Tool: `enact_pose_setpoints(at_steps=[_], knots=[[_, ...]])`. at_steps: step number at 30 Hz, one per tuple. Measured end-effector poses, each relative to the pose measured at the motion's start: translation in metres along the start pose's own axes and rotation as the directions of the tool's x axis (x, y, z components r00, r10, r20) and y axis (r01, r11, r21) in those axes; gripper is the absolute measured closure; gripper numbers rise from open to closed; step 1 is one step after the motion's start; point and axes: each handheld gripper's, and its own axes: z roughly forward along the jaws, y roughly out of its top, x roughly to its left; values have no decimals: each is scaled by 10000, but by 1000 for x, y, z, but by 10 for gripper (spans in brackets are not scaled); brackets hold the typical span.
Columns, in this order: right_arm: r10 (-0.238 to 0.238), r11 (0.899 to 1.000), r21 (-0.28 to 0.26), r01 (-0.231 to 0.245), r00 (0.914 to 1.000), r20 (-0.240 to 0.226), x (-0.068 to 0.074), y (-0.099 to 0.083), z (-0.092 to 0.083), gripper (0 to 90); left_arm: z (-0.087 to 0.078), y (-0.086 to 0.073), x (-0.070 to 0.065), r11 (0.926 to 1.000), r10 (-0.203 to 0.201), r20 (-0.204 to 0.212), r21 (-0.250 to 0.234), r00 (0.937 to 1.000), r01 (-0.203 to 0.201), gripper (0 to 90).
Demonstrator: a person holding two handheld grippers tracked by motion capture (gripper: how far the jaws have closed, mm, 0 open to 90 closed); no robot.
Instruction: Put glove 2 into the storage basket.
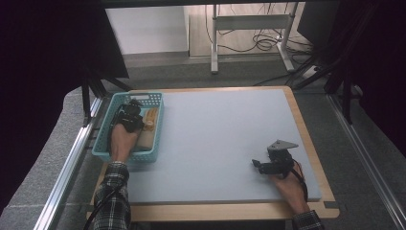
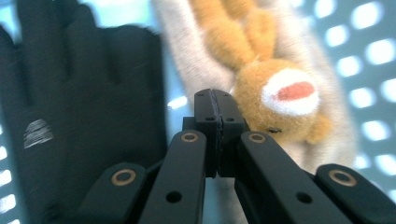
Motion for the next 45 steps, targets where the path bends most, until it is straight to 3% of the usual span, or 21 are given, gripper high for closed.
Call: enact_pose_setpoints(at_steps=[3, 7, 11, 13, 16, 19, 25, 31, 45], knots=[[-3, 10000, 1, 3, 10000, 3, 0, 0, 0, 183, 1, 0, -4, 10000, 94, -123, 24, 9999, -94, 900], [2, 10000, 0, -2, 10000, -1, 0, 0, 0, 183, 1, -5, 7, 9997, -196, 222, -129, 9996, 199, 900], [-1, 10000, -1, 1, 10000, 0, 0, 0, 0, 183, -2, -8, 13, 9989, -302, -239, -364, 9993, 293, 764], [1, 10000, 1, -1, 10000, 1, 0, 0, 0, 184, -6, -10, 15, 9982, -136, -575, -586, 9983, 103, 716], [-1, 10000, 0, 1, 10000, 3, 0, 0, 0, 183, -11, -13, 19, 9954, -275, -805, -940, 9964, 199, 656], [-1, 10000, -1, 1, 10000, 1, 0, 0, 0, 183, -15, -15, 25, 9920, -540, -660, -1178, 9964, 460, 584], [0, 10000, 0, 0, 10000, 2, 0, 0, 0, 183, -19, -19, 30, 9888, -631, -585, -1389, 9963, 545, 461], [-2, 10000, -1, 2, 10000, 2, 0, 0, 0, 184, -22, -22, 32, 9849, -669, -85, -1607, 9977, 646, 331], [0, 10000, -2, 0, 10000, 4, 0, 0, 0, 183, -36, -30, 37, 9720, -697, 547, -2209, 9961, 802, 173]])
